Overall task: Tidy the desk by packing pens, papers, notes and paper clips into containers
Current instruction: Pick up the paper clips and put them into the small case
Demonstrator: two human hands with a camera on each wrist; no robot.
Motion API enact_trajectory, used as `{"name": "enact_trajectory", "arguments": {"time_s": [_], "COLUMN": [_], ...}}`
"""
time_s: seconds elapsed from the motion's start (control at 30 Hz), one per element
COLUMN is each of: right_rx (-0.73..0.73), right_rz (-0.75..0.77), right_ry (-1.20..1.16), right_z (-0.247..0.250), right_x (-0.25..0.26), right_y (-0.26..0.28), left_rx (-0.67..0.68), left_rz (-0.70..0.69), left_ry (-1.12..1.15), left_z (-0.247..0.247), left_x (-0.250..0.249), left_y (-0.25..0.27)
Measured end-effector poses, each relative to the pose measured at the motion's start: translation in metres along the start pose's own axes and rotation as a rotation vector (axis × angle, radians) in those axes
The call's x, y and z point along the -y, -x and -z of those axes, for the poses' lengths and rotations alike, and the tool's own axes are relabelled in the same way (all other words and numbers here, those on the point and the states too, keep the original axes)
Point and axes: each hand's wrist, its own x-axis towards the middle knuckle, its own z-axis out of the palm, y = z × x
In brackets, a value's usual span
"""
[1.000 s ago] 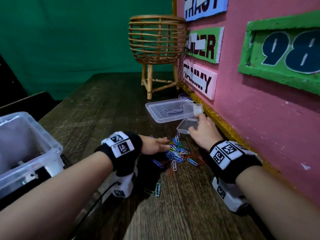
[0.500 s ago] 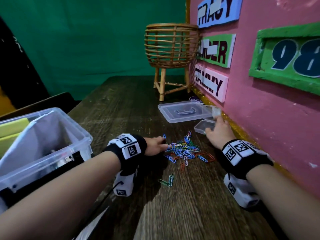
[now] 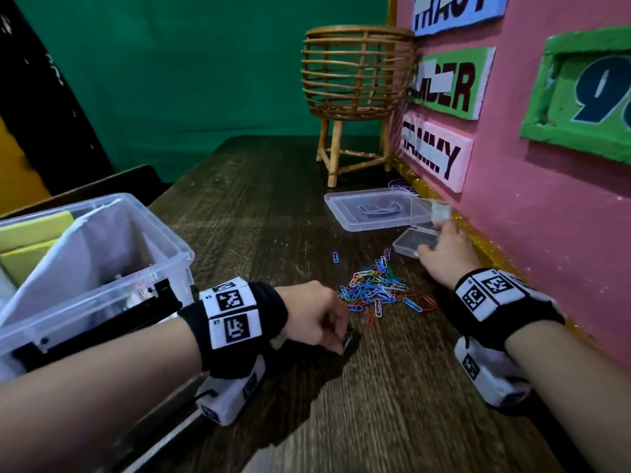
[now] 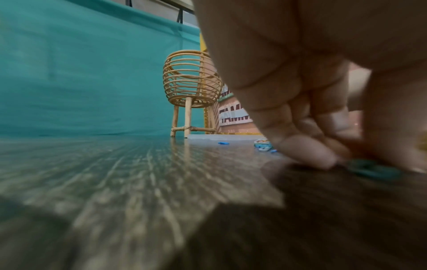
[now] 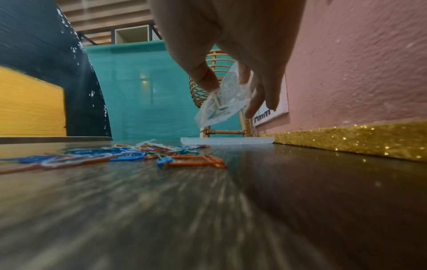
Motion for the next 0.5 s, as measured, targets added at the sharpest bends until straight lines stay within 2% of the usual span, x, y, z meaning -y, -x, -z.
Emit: {"name": "enact_trajectory", "arguments": {"time_s": [0.23,0.33,0.4,0.5], "right_rx": [-0.056,-0.079,-0.082,-0.087], "right_rz": [-0.020,-0.044,-0.056,-0.062], "right_ry": [-0.022,-0.029,-0.029,-0.035], "right_z": [0.001,0.002,0.003,0.004], "right_x": [-0.001,-0.001,0.000,0.001], "right_y": [0.001,0.002,0.002,0.002], "left_rx": [-0.222,-0.288,-0.236,-0.076], "left_rz": [0.034,-0.088,-0.186,-0.324], "left_ry": [-0.097,-0.093,-0.103,-0.146], "left_z": [0.012,0.014,0.009,-0.001], "left_x": [0.000,-0.016,-0.031,-0.054], "left_y": [-0.047,-0.060,-0.068,-0.081]}}
